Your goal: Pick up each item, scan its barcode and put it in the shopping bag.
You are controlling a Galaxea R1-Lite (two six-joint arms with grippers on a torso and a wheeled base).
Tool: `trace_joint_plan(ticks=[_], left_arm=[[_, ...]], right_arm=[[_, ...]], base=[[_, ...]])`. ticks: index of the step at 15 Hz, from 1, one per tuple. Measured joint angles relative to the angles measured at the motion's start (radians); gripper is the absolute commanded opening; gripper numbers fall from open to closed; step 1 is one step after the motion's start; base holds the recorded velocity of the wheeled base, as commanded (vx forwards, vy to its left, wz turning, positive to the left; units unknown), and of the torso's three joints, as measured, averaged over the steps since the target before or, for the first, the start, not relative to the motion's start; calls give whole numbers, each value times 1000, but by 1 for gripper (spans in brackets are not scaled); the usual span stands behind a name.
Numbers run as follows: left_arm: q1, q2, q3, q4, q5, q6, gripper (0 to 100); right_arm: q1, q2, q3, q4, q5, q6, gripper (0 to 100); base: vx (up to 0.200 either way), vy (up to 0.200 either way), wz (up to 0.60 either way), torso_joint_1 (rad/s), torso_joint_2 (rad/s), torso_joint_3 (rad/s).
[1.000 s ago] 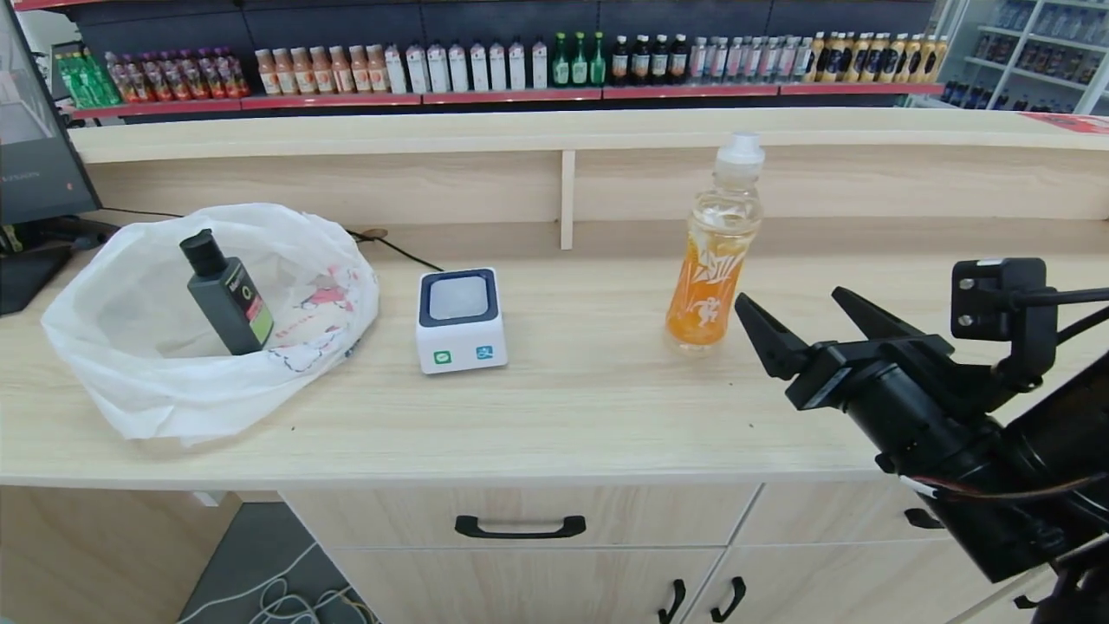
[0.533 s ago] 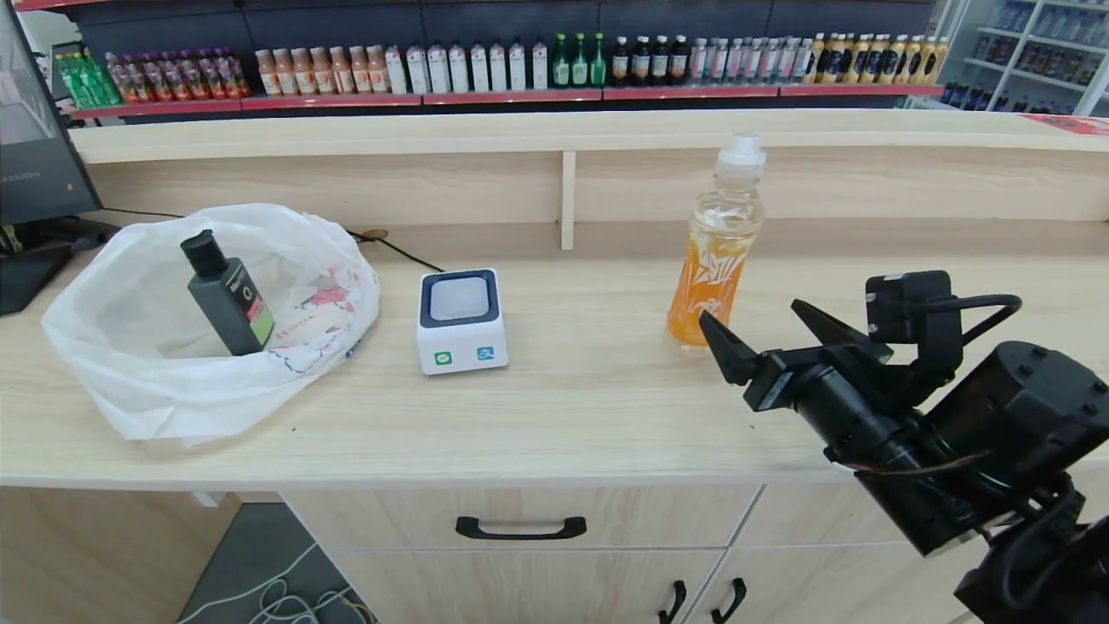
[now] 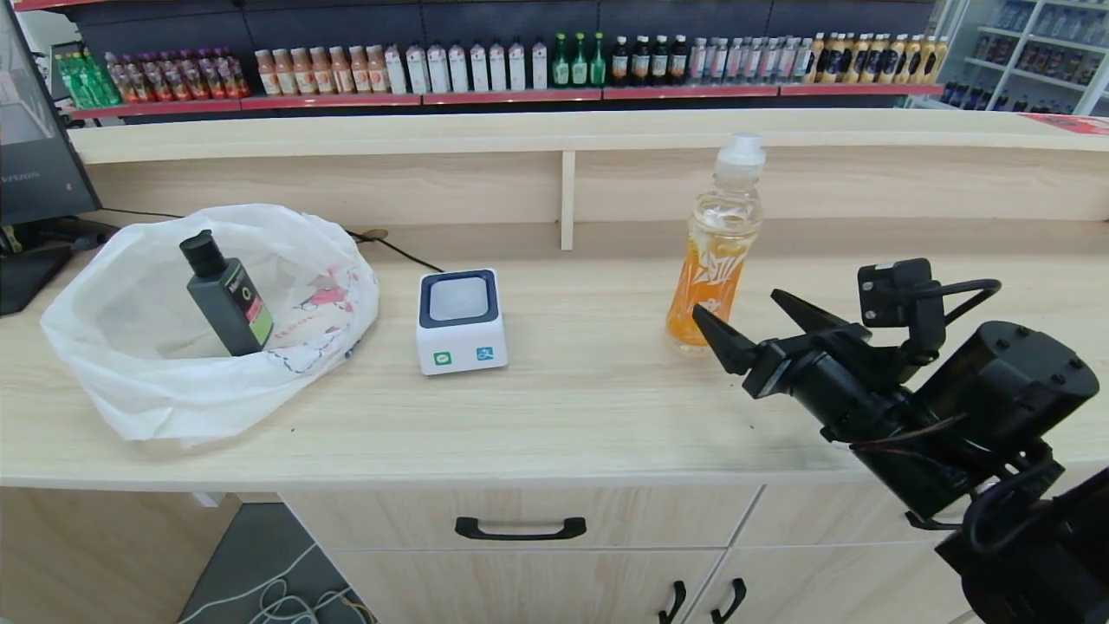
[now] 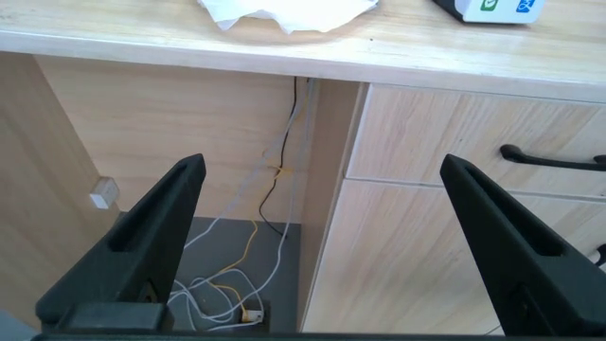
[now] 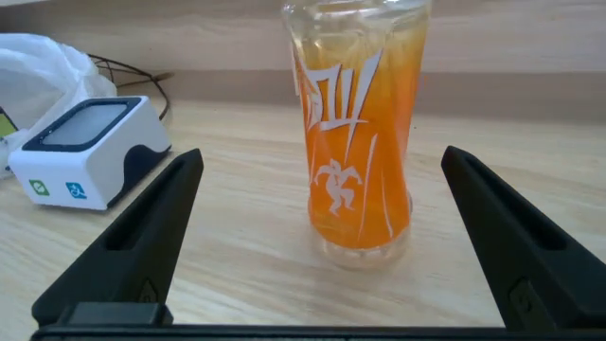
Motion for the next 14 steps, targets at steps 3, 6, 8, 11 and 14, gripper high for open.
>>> trace_joint_plan(ticks=[3,6,8,11,14], left_arm=[[0,0,0,0,0,0,100],[0,0,0,0,0,0,100],[0,0,0,0,0,0,100],[0,0,0,0,0,0,100],[0,0,0,0,0,0,100]], right_arm=[[-46,44,-43,0,14,25,100],[-56,87,-92,0,26,23,100],[-63,125,-151,0,26,12,100],[-70,177,-232,0,29,9,100],[-83,220,-309,4,33,10,100]], base=[[0,0,0,0,0,0],[0,0,0,0,0,0],[0,0,0,0,0,0],[0,0,0,0,0,0],[0,0,0,0,0,0]])
